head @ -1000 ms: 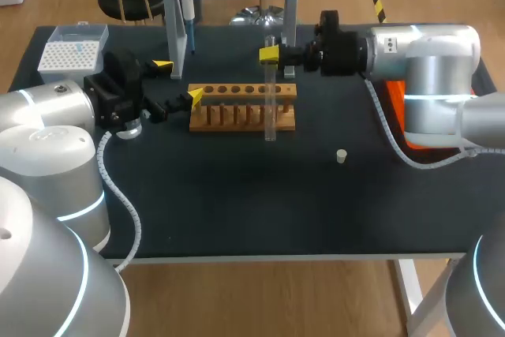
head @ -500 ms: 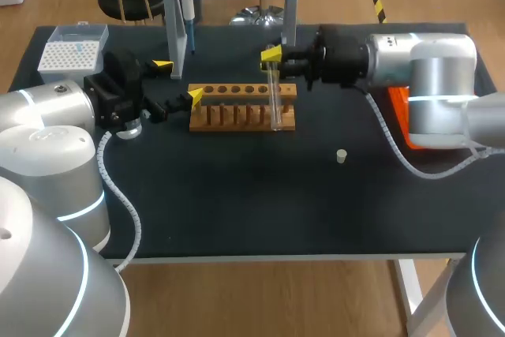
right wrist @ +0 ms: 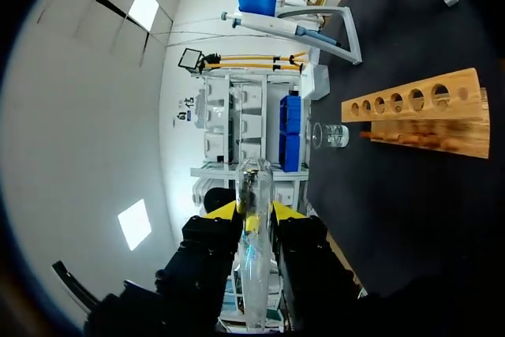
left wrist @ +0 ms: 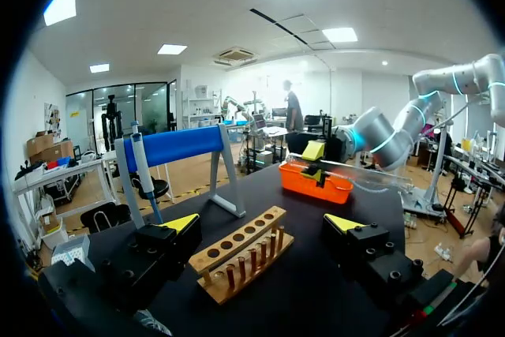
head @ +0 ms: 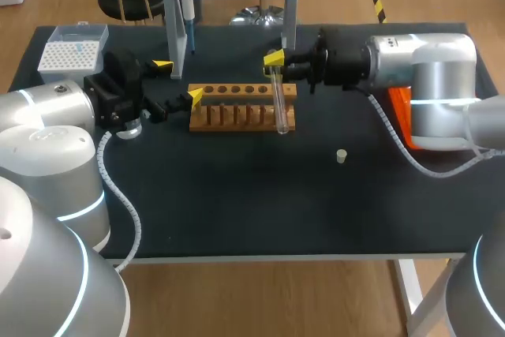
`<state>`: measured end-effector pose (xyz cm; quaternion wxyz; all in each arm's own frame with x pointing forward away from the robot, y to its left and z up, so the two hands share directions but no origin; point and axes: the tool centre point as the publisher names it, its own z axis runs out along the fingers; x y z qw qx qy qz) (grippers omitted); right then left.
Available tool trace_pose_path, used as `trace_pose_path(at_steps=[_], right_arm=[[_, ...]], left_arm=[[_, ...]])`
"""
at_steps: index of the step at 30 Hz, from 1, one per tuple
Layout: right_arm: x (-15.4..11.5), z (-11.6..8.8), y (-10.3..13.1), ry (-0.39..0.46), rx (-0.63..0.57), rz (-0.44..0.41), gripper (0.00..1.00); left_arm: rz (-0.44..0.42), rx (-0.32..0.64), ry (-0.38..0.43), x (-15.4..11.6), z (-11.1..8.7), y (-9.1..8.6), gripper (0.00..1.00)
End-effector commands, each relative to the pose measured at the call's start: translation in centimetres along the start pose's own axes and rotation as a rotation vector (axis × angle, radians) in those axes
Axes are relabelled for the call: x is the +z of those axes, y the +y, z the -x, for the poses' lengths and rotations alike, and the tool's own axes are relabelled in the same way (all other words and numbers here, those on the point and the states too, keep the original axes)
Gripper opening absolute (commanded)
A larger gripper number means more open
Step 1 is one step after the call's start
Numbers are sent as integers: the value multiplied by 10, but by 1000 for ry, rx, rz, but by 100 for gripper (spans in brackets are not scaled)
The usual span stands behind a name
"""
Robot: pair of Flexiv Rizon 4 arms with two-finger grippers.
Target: Invert the test tube, pick up the pipette, mount the tip to pipette, aspirate from beaker and dispense into the tube, eject the tip, return the pipette, and cap with the stopper.
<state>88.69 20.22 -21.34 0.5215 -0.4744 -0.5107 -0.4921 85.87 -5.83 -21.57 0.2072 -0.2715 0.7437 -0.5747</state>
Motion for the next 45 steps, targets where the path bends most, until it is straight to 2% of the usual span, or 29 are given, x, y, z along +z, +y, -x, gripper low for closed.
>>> trace_pose_path(at_steps=[1,45], right_arm=[[-2,-2,1,-5,9,-11,0],[-2,0,-1,-19,34,-26,0]], left_arm=[[-10,1,1,-1,0,2,100],[-10,1,1,-1,0,2,100]])
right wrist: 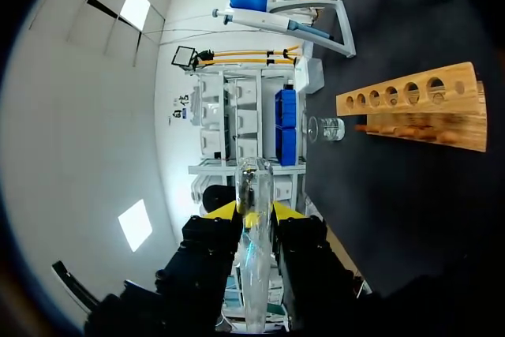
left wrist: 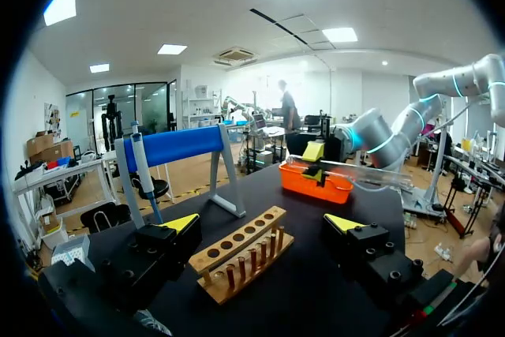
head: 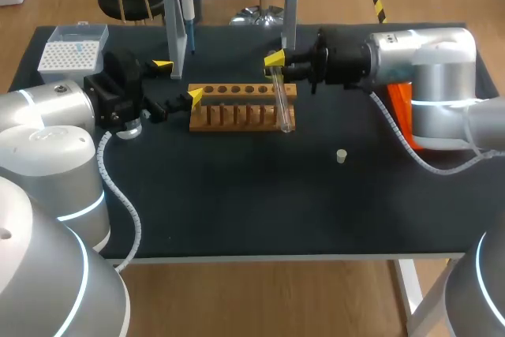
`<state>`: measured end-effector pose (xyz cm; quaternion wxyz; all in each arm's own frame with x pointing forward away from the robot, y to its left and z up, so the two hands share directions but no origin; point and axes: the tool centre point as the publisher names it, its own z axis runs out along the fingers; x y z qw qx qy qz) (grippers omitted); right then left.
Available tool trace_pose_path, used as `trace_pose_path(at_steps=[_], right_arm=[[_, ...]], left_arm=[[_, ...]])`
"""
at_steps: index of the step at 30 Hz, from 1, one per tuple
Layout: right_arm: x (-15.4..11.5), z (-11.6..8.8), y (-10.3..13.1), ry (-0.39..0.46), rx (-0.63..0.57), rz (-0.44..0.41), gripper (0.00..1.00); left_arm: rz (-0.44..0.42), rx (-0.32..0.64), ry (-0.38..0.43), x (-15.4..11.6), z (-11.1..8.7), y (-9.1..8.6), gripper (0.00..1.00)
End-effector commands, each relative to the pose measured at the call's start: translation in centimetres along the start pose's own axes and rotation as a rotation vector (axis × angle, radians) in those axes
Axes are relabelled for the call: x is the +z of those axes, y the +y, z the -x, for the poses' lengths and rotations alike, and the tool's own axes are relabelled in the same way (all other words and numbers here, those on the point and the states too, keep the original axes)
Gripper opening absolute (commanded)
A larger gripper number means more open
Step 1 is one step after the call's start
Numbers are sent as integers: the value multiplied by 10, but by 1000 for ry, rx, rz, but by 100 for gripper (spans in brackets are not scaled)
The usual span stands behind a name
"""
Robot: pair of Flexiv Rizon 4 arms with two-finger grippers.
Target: Invert the test tube, pick up the pipette, mount the tip to pipette, aspirate from beaker and dispense into the tube, eject the tip, return the pipette, and cap with the stopper.
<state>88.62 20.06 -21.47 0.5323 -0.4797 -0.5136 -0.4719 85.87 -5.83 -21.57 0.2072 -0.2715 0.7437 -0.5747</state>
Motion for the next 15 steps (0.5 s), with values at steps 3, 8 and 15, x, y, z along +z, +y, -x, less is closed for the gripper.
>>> trace_pose_path(at_steps=[3,8,15], right_arm=[[0,-1,-1,-3,0,2,0],[0,-1,-1,-3,0,2,0],[0,-1,-1,-3,0,2,0]], left_arm=[[-10,1,1,-1,0,2,100],[-295,460,80,-6,-13,-14,100],[-441,681,76,-13,-24,-23,100]])
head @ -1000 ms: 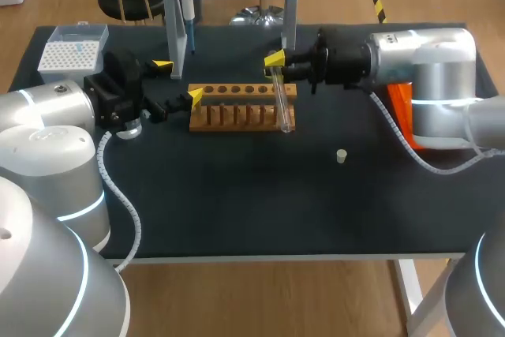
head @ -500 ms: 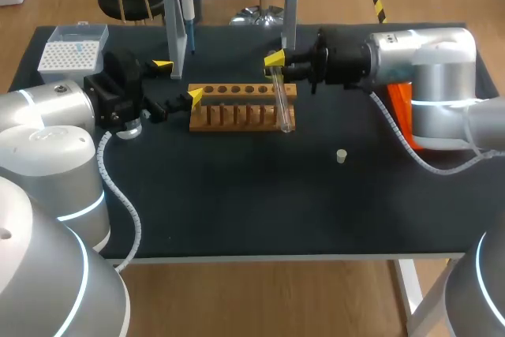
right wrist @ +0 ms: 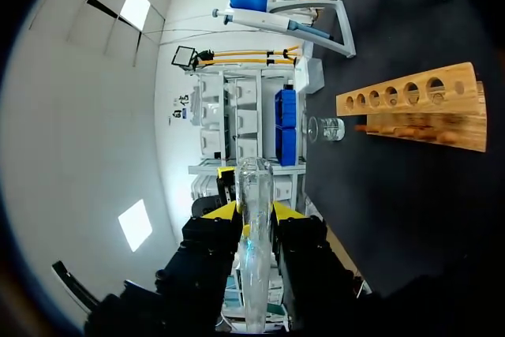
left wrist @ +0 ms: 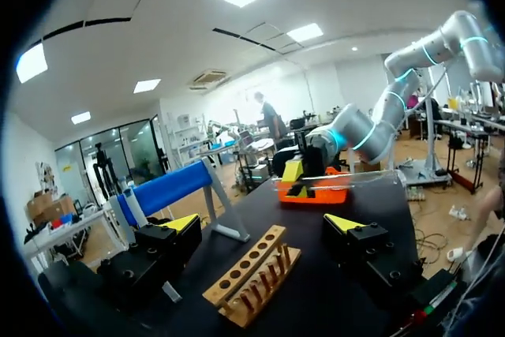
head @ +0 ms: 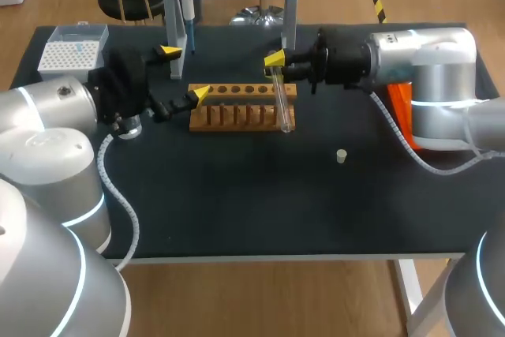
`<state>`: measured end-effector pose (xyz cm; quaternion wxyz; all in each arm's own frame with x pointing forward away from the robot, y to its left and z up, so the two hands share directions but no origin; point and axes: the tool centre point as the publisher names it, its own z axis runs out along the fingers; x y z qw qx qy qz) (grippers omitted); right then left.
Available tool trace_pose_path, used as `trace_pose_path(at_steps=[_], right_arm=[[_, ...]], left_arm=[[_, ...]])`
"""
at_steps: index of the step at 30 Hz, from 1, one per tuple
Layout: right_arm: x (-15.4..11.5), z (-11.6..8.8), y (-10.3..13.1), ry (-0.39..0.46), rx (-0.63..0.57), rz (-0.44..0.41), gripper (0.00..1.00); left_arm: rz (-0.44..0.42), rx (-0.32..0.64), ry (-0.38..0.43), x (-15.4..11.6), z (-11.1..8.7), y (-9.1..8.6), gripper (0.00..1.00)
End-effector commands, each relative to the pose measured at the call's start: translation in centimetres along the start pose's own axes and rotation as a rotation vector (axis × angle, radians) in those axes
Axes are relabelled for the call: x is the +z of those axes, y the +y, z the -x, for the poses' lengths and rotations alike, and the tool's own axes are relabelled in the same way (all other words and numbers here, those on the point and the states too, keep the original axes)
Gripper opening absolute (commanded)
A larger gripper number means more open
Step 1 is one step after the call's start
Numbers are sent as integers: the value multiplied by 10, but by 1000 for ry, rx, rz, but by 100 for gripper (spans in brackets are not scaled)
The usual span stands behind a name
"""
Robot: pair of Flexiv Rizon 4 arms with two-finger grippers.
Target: Invert the test tube, pick up the pipette, mount the tip to pipette, aspirate from beaker and dispense into the tube, eject the tip, return the pipette, and cap with the stopper.
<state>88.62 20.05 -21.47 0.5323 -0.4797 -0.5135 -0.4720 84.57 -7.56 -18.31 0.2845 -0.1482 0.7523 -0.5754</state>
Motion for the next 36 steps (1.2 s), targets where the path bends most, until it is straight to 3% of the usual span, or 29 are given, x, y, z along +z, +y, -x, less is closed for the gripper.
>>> trace_pose_path(at_steps=[1,9,13,19,25,36], right_arm=[[0,-1,-1,-3,0,2,0],[0,-1,-1,-3,0,2,0],[0,-1,-1,-3,0,2,0],[0,-1,-1,-3,0,2,0],[0,-1,-1,-3,0,2,0],[0,-1,-1,-3,0,2,0]], left_arm=[[-352,410,14,-10,-6,8,100],[-352,410,14,-10,-6,8,100],[-432,649,-7,-10,-6,3,100],[-478,920,76,-4,-13,0,100],[-541,1026,116,7,-24,1,100],[-526,1213,172,30,-50,-1,100]])
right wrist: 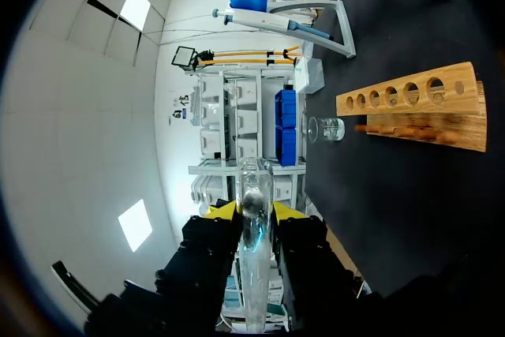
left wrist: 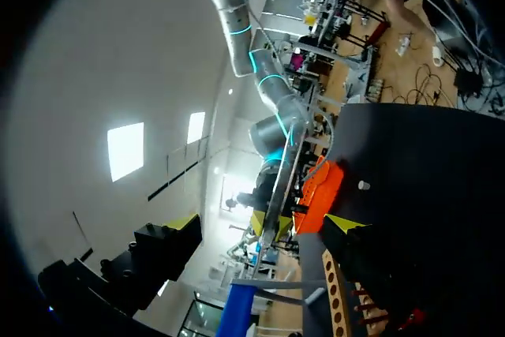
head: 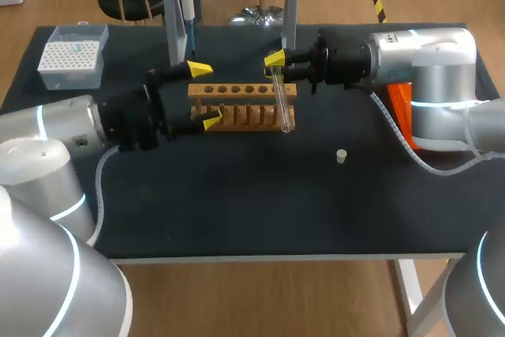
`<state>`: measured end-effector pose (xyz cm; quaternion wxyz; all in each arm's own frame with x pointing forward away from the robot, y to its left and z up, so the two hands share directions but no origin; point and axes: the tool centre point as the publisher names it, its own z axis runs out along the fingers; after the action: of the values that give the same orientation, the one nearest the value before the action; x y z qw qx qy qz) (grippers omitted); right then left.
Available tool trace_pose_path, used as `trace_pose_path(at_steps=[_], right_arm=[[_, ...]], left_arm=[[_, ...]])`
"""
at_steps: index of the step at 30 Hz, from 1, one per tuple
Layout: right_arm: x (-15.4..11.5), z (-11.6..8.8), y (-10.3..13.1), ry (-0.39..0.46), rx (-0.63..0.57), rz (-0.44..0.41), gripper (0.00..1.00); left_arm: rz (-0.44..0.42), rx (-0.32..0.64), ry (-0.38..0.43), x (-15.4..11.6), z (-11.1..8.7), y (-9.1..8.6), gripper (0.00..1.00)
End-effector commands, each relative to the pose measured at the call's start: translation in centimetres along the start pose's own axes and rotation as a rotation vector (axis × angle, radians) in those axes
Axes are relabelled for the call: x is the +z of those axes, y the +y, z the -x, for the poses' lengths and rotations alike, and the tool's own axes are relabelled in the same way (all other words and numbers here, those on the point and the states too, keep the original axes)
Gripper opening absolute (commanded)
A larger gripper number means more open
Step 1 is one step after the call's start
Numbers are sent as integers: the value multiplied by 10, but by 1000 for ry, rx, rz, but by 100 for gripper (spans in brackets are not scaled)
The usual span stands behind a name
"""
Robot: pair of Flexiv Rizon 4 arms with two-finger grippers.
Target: Invert the test tube, pick up the pipette, mount the tip to pipette, aspirate from beaker and dispense into the tube, eject the tip, return the pipette, and cap with the stopper.
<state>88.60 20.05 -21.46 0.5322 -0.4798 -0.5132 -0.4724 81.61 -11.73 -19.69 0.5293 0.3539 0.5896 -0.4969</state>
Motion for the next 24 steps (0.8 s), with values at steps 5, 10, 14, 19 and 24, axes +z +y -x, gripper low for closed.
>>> trace_pose_path(at_steps=[5,10,14,19,24], right_arm=[[0,-1,0,-4,0,1,0],[0,-1,0,-4,0,1,0],[0,-1,0,-4,0,1,0],[0,-1,0,-4,0,1,0],[0,-1,0,-4,0,1,0]], left_arm=[[-100,155,46,30,-11,1,100],[-129,167,1,46,-15,-3,100],[-167,193,-6,55,-16,-11,100],[-199,229,43,65,-18,-19,100],[-209,269,66,74,-18,-25,100]])
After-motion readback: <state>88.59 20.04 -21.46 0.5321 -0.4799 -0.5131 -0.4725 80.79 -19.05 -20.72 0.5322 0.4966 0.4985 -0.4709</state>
